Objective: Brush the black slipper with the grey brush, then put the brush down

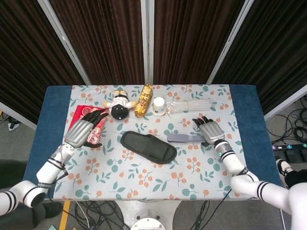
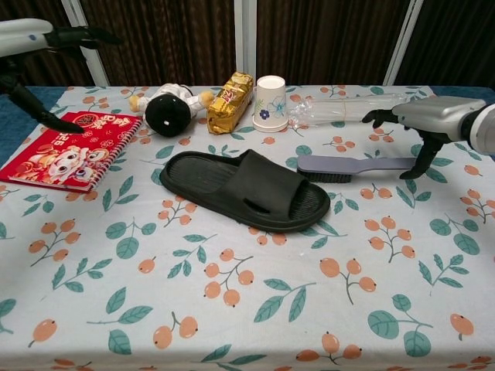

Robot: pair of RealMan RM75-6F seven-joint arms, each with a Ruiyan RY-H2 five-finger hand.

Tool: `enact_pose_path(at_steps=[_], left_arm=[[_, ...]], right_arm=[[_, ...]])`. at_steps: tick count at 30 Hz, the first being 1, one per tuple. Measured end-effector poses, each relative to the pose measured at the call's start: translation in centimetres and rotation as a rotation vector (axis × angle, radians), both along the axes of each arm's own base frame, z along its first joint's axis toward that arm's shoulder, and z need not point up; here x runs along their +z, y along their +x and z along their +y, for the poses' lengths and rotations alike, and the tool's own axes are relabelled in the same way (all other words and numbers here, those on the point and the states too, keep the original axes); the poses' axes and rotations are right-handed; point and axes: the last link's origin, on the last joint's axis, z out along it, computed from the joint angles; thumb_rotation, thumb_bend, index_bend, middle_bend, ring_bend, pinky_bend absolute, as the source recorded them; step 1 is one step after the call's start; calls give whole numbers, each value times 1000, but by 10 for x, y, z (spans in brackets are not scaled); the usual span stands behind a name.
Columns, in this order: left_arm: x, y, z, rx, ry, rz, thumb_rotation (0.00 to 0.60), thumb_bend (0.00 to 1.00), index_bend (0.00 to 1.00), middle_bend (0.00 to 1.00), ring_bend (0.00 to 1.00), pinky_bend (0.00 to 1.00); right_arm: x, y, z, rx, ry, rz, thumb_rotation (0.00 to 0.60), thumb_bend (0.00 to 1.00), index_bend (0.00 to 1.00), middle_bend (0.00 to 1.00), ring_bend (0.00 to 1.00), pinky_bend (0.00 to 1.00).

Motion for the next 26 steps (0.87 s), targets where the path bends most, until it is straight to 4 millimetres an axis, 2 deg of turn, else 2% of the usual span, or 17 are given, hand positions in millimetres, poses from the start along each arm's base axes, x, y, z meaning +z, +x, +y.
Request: enact_pose_path(at_steps=[4, 7, 9, 12, 17, 22, 26], left_arm=[[19, -27, -14, 63, 37, 31, 600, 169, 112, 121, 56, 136], [35, -50, -28, 131, 85, 62, 600, 168, 112, 121, 56, 136], [47, -65, -39, 181, 134, 80, 600, 168, 112, 121, 56, 136], [62, -85, -58, 245, 215, 107, 600, 167, 112, 121, 56, 136], [84, -108, -95, 319, 351, 137, 600, 159, 112, 121, 56, 135], [95, -117, -134, 358, 451, 159, 600, 158, 112, 121, 57, 134], [91, -117, -162, 381, 470, 200, 600, 158, 112, 121, 56, 131]], right_arm=[[31, -4, 14, -6, -41, -21, 600, 78, 0, 49, 1, 100], [57, -9, 29, 6, -113, -50, 600, 161, 0, 155, 51, 171], [76, -16, 38, 25, -175, -61, 600, 180, 0, 176, 66, 196], [108, -32, 60, 49, -284, -89, 600, 187, 0, 141, 31, 158], [150, -64, 117, 45, -415, -155, 600, 186, 0, 53, 0, 70], [165, -83, 173, 3, -487, -219, 600, 185, 0, 55, 0, 54], [164, -90, 202, -27, -500, -241, 600, 183, 0, 63, 0, 49]])
